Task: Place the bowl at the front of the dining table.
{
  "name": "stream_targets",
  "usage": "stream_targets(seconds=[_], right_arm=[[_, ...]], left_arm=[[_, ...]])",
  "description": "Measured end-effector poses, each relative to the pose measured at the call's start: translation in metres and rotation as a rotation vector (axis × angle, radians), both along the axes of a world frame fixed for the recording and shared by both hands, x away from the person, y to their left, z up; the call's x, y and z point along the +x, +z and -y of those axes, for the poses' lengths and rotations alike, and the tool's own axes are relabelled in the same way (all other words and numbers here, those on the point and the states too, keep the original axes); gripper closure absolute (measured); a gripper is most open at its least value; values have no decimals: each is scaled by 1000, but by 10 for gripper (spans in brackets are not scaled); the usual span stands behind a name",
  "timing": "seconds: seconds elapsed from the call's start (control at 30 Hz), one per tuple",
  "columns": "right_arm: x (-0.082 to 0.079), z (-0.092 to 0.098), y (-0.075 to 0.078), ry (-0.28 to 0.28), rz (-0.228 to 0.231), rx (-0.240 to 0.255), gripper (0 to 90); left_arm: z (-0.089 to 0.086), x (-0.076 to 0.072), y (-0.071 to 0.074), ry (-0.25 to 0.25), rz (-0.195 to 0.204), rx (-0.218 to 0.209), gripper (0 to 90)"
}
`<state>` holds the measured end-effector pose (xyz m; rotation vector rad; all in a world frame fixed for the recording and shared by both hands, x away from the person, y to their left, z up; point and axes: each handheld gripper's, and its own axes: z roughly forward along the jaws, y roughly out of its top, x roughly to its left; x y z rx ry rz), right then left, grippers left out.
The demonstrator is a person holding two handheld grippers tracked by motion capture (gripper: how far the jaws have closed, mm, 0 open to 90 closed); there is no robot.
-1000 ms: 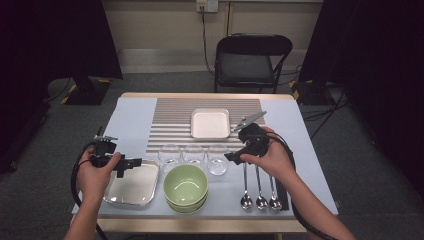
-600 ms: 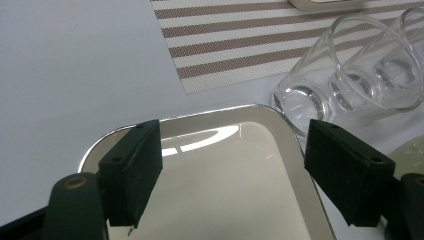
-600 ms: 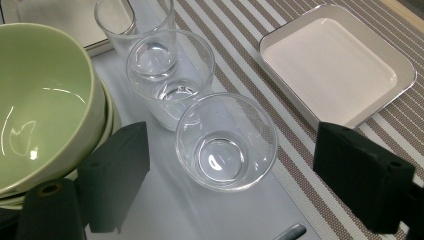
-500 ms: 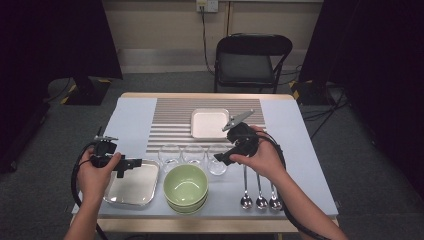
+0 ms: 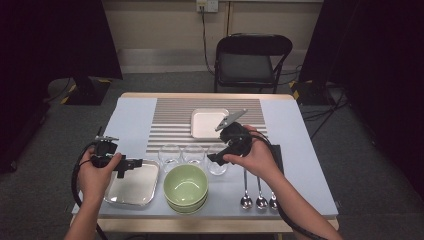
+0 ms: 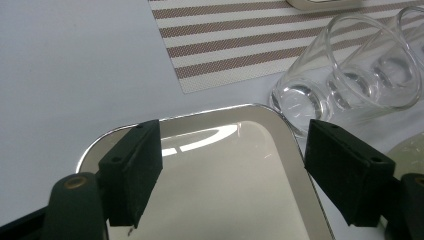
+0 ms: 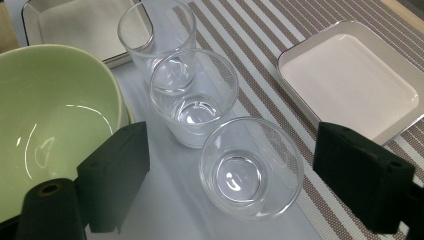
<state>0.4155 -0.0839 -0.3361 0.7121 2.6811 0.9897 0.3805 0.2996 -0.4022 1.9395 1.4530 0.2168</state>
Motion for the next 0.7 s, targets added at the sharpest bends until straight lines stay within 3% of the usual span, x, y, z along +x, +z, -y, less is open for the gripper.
stream_targets(seconds=[0.7], right_arm=[[-5, -23, -5, 45, -13, 10, 145]], left_arm=[[0, 0, -1, -1, -3, 1, 234]])
